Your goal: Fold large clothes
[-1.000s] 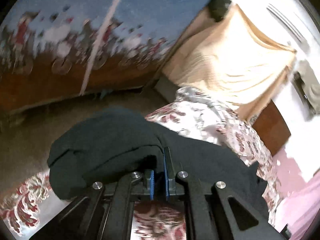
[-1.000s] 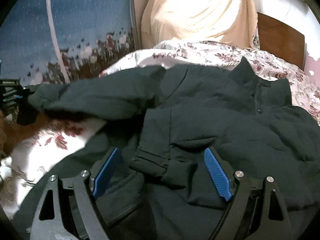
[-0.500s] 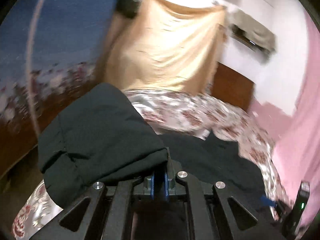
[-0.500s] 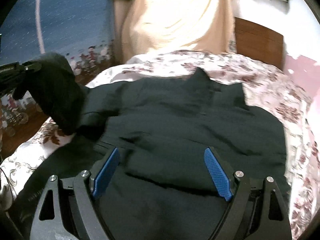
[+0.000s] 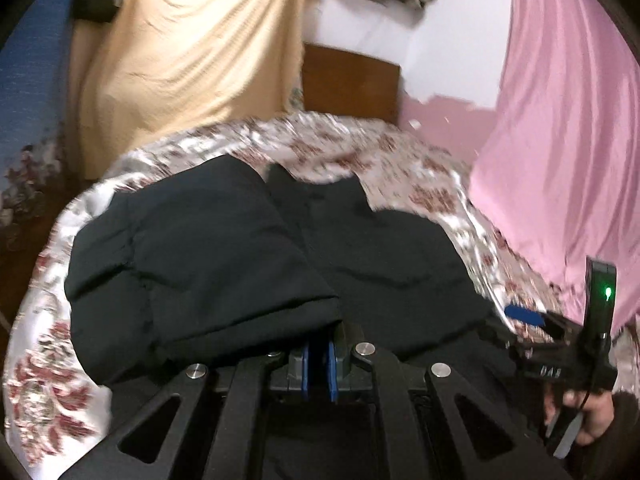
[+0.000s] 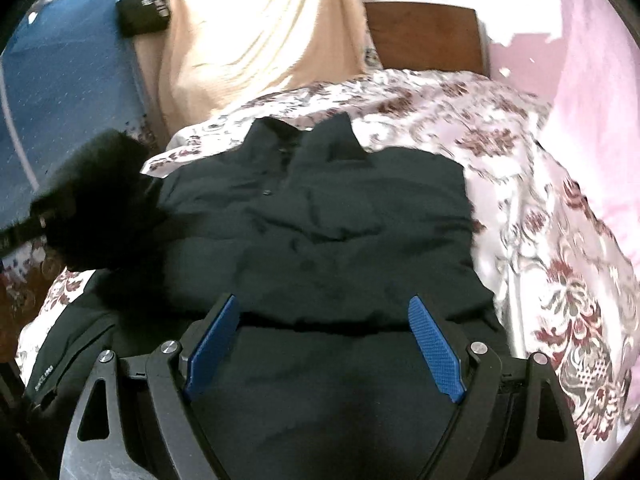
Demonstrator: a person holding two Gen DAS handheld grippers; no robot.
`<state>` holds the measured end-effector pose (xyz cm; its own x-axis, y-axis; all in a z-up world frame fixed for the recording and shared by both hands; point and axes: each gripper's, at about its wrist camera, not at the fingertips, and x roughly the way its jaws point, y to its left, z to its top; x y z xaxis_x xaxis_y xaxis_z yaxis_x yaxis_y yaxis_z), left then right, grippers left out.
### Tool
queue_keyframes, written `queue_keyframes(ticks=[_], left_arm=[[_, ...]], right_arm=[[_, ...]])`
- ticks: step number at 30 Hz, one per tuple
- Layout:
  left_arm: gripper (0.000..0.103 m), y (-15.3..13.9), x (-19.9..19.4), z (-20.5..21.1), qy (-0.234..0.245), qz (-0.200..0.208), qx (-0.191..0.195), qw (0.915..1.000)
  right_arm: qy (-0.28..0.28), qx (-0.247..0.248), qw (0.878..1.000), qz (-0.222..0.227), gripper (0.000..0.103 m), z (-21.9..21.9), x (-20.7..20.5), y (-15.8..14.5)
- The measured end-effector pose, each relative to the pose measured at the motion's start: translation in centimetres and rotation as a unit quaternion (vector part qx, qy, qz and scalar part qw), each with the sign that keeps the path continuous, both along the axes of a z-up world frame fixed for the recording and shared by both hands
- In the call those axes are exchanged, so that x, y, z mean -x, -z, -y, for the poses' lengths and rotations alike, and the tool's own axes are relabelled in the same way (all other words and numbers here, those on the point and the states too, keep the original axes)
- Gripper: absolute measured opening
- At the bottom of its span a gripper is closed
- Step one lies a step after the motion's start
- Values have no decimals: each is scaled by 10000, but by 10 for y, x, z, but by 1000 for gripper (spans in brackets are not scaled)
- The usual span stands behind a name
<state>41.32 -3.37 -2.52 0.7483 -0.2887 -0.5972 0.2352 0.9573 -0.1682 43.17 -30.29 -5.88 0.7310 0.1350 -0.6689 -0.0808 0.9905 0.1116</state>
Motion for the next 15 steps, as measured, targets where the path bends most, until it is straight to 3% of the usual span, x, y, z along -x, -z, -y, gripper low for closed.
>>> queue_keyframes(ticks=[4,9,10,13,15], left_arm=[[8,21,-5,18,384,-351,13,9986],[19,46,-2,33,790,-702,-21,9944],[26,48,-1,34,863,-730,10,9936],[71,50,5,36,1207,-839,264,9888],[76,46,12,38,1396,-776,348,9865]], right_arm=[[158,-358,9992,-114,83,17,-2,17],[289,-837,9958,-251,83,33,-10,35],[292,-890,9952,-270,83,35,-8,37],[315,-1062,9933,-326,83,36,-8,43],[319,-1130,9924,-360,83,37,-9,46]])
